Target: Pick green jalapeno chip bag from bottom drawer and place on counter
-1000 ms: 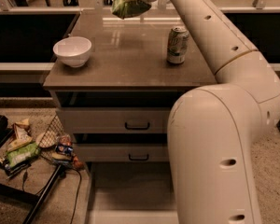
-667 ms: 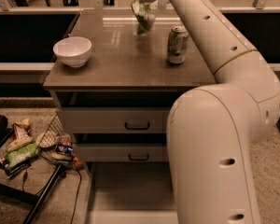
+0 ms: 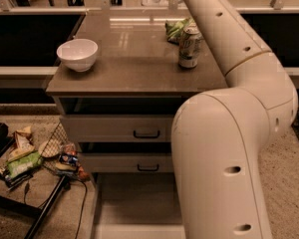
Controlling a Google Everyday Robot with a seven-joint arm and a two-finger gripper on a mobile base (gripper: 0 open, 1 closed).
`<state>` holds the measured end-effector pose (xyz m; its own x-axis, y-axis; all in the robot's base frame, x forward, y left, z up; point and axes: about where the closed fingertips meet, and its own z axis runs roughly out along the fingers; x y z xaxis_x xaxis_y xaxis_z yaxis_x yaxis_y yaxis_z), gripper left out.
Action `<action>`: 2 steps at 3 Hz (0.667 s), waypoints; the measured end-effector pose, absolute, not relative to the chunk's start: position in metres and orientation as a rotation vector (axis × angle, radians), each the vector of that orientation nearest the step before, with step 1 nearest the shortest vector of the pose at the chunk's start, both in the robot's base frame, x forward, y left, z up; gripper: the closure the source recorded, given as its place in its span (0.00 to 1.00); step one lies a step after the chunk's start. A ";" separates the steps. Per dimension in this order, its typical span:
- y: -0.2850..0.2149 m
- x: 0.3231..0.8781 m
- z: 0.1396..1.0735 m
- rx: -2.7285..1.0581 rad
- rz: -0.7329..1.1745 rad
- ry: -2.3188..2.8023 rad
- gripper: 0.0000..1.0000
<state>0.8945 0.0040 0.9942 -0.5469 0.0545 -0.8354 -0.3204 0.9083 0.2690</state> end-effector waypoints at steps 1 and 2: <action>-0.011 0.876 1.035 -0.229 0.422 2.097 0.00; -0.060 0.844 1.106 -0.188 0.370 2.004 0.00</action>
Offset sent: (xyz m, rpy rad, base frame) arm -0.1664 -0.1177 0.1805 -0.0765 -0.2959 -0.1299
